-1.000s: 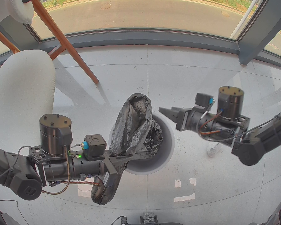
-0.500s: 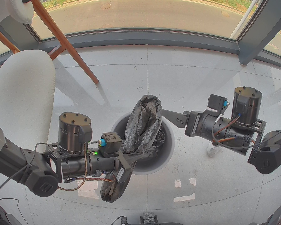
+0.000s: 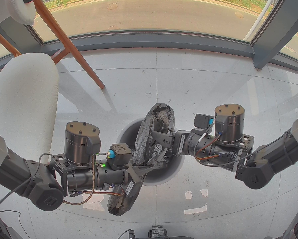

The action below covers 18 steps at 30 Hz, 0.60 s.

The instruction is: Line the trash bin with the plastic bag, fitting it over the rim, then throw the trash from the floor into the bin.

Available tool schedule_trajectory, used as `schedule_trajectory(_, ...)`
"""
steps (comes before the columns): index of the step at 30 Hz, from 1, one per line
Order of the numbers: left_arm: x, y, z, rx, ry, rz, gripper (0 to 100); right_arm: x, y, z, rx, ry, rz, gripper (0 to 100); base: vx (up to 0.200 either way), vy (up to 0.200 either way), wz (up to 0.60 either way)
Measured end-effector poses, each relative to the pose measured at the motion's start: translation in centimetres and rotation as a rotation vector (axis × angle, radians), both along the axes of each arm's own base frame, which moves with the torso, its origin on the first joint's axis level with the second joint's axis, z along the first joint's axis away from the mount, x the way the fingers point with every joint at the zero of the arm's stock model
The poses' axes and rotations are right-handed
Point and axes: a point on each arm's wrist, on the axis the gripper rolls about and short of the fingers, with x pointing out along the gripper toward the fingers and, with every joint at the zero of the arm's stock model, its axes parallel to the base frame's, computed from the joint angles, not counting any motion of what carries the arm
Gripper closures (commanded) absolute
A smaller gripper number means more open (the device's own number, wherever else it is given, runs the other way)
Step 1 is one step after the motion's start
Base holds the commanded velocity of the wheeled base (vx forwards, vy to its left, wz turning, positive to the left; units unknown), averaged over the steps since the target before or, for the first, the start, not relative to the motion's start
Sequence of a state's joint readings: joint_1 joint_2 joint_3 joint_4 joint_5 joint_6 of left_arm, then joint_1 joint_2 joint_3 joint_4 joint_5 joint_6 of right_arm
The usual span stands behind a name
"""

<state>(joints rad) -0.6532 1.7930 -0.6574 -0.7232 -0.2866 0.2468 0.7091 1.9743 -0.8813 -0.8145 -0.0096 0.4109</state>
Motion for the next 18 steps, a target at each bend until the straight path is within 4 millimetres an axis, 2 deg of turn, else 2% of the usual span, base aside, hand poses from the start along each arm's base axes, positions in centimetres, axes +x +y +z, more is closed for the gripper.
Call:
schedule_trajectory(5,-0.1,-0.1,0.0,0.0,0.003,-0.002,100,0.8,0.3,-0.7,-0.009,0.005,-0.02,100,0.0,0.0,0.0)
schedule_trajectory(14,0.4,-0.3,0.0,-0.003,0.006,0.058,100,1.4,0.0,-0.4,-0.03,-0.037,-0.028,100,0.0,0.0,0.0)
schedule_trajectory(15,0.5,-0.4,0.1,-0.006,0.007,0.059,0,1.6,-0.2,-0.4,-0.037,-0.045,-0.032,100,0.0,0.0,0.0)
schedule_trajectory(18,0.9,-0.7,0.3,-0.015,-0.001,0.06,0,2.1,-0.8,-0.1,-0.049,-0.068,-0.046,100,0.0,0.0,0.0)
